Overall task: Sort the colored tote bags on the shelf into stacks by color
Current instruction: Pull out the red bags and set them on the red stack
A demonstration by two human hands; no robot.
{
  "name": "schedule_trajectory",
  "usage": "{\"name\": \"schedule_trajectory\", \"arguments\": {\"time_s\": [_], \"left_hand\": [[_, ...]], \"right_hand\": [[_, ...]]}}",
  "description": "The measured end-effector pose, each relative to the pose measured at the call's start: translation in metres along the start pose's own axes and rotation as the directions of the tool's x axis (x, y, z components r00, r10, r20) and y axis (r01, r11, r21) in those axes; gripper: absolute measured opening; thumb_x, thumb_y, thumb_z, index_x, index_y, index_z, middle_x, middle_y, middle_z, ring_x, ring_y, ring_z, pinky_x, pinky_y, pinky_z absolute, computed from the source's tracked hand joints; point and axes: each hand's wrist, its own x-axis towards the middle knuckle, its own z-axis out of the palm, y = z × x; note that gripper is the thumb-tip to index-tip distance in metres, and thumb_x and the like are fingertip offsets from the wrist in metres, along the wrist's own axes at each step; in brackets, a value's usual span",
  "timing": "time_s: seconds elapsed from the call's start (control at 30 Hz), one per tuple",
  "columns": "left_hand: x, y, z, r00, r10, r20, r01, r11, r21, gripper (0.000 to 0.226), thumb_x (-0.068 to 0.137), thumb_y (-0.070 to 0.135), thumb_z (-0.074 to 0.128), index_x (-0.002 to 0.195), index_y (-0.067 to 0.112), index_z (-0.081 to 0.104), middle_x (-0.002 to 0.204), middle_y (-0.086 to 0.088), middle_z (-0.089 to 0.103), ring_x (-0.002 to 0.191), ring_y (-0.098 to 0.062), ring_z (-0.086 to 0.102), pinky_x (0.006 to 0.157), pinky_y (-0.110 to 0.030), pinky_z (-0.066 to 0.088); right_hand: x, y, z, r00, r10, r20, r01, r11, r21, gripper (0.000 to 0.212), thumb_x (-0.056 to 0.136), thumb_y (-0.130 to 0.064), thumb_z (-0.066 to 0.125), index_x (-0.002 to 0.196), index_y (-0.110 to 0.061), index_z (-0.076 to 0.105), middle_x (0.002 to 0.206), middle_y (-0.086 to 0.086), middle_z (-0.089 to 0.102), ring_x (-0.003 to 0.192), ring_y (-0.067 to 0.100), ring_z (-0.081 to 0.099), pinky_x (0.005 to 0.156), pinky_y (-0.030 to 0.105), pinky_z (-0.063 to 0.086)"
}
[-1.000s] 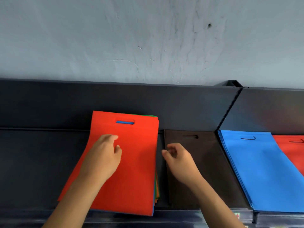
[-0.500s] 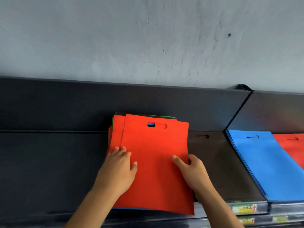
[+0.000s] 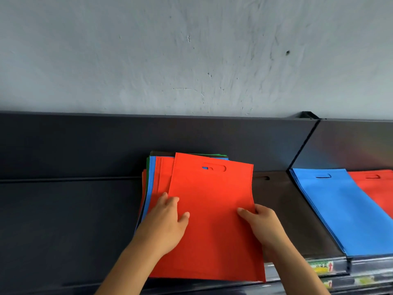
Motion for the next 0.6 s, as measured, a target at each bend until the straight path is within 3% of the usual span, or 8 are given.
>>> {"name": "schedule_trajectory", "arguments": {"time_s": [0.07, 0.13, 0.2, 0.33, 0.6], "left_hand": [[0.003, -0.003, -0.003, 0.998, -0.033, -0.053, 0.033, 0.999, 0.004, 0.062, 0.105, 0.053, 0.042, 0.158, 0.023, 0.031, 0.172, -0.004, 0.008, 0.148, -0.023, 0.040, 0.111, -0.039, 0.045], [0.004, -0.006, -0.005, 0.995, -0.042, -0.095, 0.043, 0.999, 0.014, 0.059, 0.105, 0.051, 0.044, 0.155, 0.019, 0.036, 0.166, -0.005, 0.023, 0.139, -0.021, 0.048, 0.104, -0.035, 0.049], [0.003, -0.006, -0.003, 0.996, -0.012, -0.092, 0.014, 1.000, 0.019, 0.058, 0.105, 0.050, 0.044, 0.153, 0.016, 0.038, 0.157, -0.003, 0.039, 0.140, -0.018, 0.046, 0.107, -0.033, 0.048], [0.003, 0.002, 0.003, 0.997, 0.023, -0.078, -0.023, 1.000, 0.006, 0.063, 0.105, 0.050, 0.045, 0.158, 0.017, 0.034, 0.159, -0.001, 0.039, 0.148, -0.017, 0.038, 0.115, -0.035, 0.041], [0.011, -0.004, -0.001, 0.982, -0.071, -0.173, 0.014, 0.950, -0.313, 0.054, 0.101, 0.041, 0.057, 0.151, 0.025, 0.045, 0.148, 0.002, 0.052, 0.131, -0.014, 0.055, 0.100, -0.027, 0.045]], "right_hand": [[0.001, 0.001, -0.003, 1.000, -0.005, -0.021, 0.005, 1.000, 0.027, 0.014, 0.096, -0.024, 0.075, 0.095, -0.010, 0.079, 0.087, 0.011, 0.082, 0.088, 0.038, 0.079, 0.086, 0.061, 0.063], [0.001, 0.001, -0.007, 0.998, -0.005, -0.066, 0.010, 0.998, 0.064, 0.011, 0.097, -0.022, 0.075, 0.096, -0.012, 0.078, 0.085, 0.008, 0.082, 0.086, 0.035, 0.079, 0.085, 0.058, 0.064], [0.001, 0.001, -0.010, 0.996, -0.006, -0.090, 0.015, 0.995, 0.100, 0.010, 0.097, -0.022, 0.075, 0.097, -0.012, 0.077, 0.083, 0.008, 0.081, 0.084, 0.034, 0.079, 0.084, 0.055, 0.065], [-0.004, -0.001, -0.008, 0.998, 0.058, 0.027, -0.061, 0.985, 0.162, 0.015, 0.097, -0.020, 0.075, 0.102, -0.006, 0.077, 0.088, 0.014, 0.082, 0.086, 0.038, 0.079, 0.079, 0.050, 0.066], [-0.003, 0.004, -0.014, 0.986, 0.058, 0.159, -0.083, 0.985, 0.154, 0.014, 0.102, -0.007, 0.065, 0.113, -0.007, 0.072, 0.098, 0.016, 0.082, 0.093, 0.038, 0.080, 0.091, 0.060, 0.062]]}}
